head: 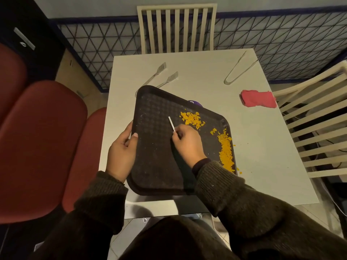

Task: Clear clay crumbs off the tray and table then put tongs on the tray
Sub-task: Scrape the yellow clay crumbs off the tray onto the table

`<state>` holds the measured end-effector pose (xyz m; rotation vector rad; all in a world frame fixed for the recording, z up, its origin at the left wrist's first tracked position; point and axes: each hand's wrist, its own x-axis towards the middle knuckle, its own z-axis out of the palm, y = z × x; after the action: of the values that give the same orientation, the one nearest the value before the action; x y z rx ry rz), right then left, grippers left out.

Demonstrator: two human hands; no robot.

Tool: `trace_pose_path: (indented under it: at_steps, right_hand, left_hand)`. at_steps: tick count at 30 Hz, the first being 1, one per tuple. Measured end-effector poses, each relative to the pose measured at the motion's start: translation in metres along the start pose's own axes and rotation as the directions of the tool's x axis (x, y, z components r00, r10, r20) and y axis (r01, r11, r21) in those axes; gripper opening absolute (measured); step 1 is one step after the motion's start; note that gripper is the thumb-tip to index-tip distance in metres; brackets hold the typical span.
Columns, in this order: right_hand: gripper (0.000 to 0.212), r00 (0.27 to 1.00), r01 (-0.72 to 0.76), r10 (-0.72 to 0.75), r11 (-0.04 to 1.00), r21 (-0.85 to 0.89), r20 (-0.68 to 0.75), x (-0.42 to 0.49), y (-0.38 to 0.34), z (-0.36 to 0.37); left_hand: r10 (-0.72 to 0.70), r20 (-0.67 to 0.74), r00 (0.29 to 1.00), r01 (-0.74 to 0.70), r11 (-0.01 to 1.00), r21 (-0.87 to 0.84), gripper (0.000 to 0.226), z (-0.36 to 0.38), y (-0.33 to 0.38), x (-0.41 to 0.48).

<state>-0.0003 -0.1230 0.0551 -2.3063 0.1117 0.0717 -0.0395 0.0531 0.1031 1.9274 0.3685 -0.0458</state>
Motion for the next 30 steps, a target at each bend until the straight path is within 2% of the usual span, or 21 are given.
trace_pose_path:
  at_steps: [3, 11, 14, 19, 21, 26, 30]
  right_hand:
    - [0.016, 0.999, -0.042, 0.043, 0.998, 0.039, -0.026, 0.015, -0.005, 0.002]
    - [0.018, 0.921, -0.362, 0.366, 0.931, 0.051, -0.133, 0.027, 0.053, -0.016]
    - [0.016, 0.922, -0.342, 0.35, 0.937, 0.076, -0.163, 0.023, 0.051, -0.017]
    - [0.016, 0.984, -0.107, 0.12, 0.989, 0.107, -0.13, 0.037, 0.002, -0.01]
    - [0.016, 0.989, -0.067, 0.083, 0.989, 0.134, -0.119, 0.044, -0.011, -0.007]
    - [0.016, 0.968, -0.188, 0.207, 0.972, 0.14, -0.14, 0.048, 0.01, -0.005]
    - [0.015, 0.907, -0.357, 0.381, 0.922, 0.149, -0.181, 0.046, 0.043, -0.012]
  left_hand:
    - [-0.013, 0.007, 1.0, 0.013, 1.0, -0.023, 0.046, 0.0, 0.001, -0.003]
    - [-0.033, 0.02, 0.999, 0.033, 0.999, 0.0, 0.046, -0.002, 0.0, -0.003]
    - [-0.021, 0.027, 0.999, 0.02, 1.0, 0.022, 0.046, -0.001, 0.001, -0.002]
    - [-0.013, 0.031, 0.999, 0.012, 0.999, 0.041, 0.046, -0.001, 0.003, 0.001]
    - [0.0, 0.033, 0.999, -0.002, 0.999, 0.054, 0.046, -0.001, 0.004, 0.001]
    - [0.029, 0.034, 0.999, -0.031, 0.997, 0.066, 0.045, 0.001, 0.007, 0.0]
    - [0.043, 0.031, 0.999, -0.045, 0.997, 0.062, 0.045, 0.001, 0.008, 0.0]
